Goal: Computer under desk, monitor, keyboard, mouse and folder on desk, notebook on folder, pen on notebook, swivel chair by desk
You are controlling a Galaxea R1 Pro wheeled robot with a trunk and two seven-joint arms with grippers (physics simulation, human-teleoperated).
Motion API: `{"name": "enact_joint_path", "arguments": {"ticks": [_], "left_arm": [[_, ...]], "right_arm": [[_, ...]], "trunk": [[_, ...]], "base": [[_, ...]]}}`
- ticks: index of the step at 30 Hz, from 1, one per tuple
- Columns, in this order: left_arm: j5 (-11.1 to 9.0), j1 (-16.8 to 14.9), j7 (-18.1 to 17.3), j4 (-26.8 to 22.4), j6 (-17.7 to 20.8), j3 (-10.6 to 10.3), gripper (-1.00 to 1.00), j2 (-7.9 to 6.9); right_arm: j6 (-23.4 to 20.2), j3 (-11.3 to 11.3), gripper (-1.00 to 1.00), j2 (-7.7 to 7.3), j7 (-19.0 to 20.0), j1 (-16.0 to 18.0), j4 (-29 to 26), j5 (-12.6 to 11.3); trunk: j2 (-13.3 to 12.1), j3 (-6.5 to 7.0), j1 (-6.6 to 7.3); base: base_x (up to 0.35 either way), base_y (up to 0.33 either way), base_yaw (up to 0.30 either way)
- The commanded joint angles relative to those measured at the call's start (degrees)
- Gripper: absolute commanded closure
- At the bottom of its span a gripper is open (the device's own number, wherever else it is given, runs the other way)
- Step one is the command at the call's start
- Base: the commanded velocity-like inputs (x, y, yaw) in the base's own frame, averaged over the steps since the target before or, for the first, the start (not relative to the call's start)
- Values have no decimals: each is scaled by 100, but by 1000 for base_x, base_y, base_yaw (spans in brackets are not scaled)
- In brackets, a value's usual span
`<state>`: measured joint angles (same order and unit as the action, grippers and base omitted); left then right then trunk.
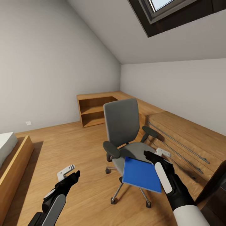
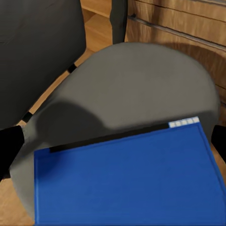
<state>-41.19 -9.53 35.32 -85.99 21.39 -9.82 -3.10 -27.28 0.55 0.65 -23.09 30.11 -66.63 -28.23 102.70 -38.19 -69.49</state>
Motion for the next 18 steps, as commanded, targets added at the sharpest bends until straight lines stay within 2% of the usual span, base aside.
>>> {"name": "enact_joint_path", "arguments": {"ticks": [1,3,4,6,8,13,18], "left_arm": [[-39,-5,52,-33,11,-9,-100,-6],[-39,-4,57,-63,11,-5,-100,-2],[-39,-4,62,-74,12,-7,-100,0],[-39,-5,67,-84,12,-8,-100,1],[-39,-2,69,-89,13,-5,-100,2],[-42,-2,71,-92,14,-5,-100,3],[-40,-3,73,-94,14,-7,-100,3]], "right_arm": [[-15,-4,-100,-10,-52,4,-8,-207],[-19,-18,-100,-31,-53,4,-9,-524],[-18,-25,-100,-48,-57,4,-7,-759],[-12,-31,-100,-80,-59,4,13,-1060],[-9,-39,-100,-112,-57,4,69,-1261],[4,-63,-100,-165,-54,4,140,-1519],[11,-234,-100,-214,-52,3,167,-1770]], "trunk": [[3,-6,0],[3,-6,0],[43,-24,-22],[123,-60,-65],[204,-96,-109],[404,-186,-219],[605,-275,-329]], "base": [[0,0,0],[0,0,0],[0,0,0],[0,0,0],[0,0,0],[0,0,0],[0,0,0]]}}
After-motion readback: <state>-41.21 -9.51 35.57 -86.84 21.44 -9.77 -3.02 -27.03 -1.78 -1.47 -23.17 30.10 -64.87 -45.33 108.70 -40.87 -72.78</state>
